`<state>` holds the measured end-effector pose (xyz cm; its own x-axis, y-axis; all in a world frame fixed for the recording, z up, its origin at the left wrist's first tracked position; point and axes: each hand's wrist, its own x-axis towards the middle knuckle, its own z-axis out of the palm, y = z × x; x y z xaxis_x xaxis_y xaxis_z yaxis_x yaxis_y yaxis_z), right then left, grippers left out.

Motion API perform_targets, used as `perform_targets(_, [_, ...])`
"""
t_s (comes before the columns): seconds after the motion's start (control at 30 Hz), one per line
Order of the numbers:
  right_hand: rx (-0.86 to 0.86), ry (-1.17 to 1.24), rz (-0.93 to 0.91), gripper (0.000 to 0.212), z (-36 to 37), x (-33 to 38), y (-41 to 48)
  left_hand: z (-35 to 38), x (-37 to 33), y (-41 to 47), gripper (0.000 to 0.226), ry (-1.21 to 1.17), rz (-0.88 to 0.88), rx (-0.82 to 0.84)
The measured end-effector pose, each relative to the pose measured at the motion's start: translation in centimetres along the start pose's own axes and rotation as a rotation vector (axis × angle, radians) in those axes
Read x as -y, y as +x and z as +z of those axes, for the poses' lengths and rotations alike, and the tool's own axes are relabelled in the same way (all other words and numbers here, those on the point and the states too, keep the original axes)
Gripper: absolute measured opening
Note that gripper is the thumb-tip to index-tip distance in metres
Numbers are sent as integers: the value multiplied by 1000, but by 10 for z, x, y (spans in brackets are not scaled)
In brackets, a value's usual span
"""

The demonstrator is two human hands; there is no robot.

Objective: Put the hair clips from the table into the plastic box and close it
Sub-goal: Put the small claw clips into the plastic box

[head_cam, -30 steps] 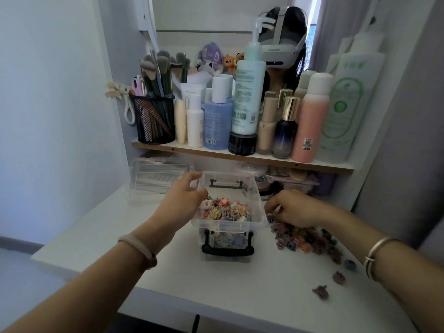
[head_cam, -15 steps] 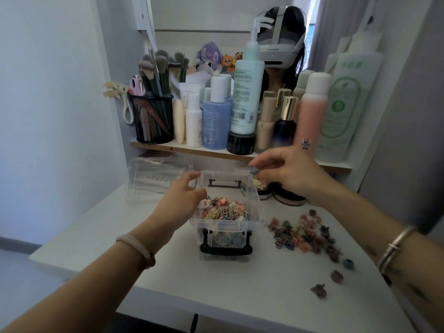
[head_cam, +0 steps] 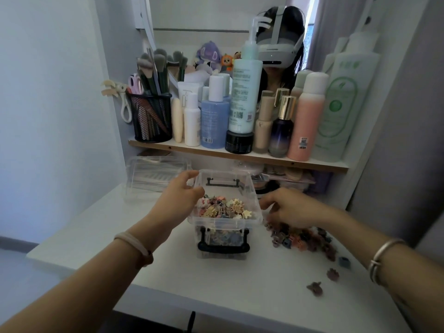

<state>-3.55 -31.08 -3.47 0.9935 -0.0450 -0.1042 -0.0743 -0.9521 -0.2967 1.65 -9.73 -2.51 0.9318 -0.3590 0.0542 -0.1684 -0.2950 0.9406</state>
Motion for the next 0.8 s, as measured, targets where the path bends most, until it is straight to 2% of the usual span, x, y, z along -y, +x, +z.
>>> perform_targets(0.1, [22, -110, -83, 38, 11, 8, 9, 0, 0, -1, 48, 3, 2, -5])
perform_targets(0.17, [-3, -177, -113, 31, 15, 11, 12, -1, -1, -1, 48, 4, 12, -4])
perform_targets(0.3, [-52, -160, -111, 19, 15, 11, 13, -1, 0, 0, 49, -3, 16, -1])
perform_targets(0.4, [-116, -56, -40, 19, 10, 9, 9, -1, 2, 1, 49, -4, 11, 2])
perform_targets(0.5, [-363, 155, 11, 17, -11, 17, 2, -1, 2, 2, 49, 9, 7, -3])
perform_targets(0.57, [-504, 398, -47, 17, -29, 32, -6, -1, 2, 2, 49, 15, 8, -9])
perform_targets(0.6, [-506, 509, -106, 20, -37, 41, -11, -1, 2, 2, 48, 12, 5, -8])
perform_targets(0.67, [-394, 639, -227, 20, -46, 55, -21, -1, 2, 1, 48, -5, -2, -1])
perform_targets(0.73, [-314, 610, -247, 14, -47, 57, -24, -1, 1, 0, 48, -14, 0, 4])
perform_targets(0.8, [-382, 514, -162, 12, -45, 47, -23, -2, 0, -2, 48, -15, 2, 3])
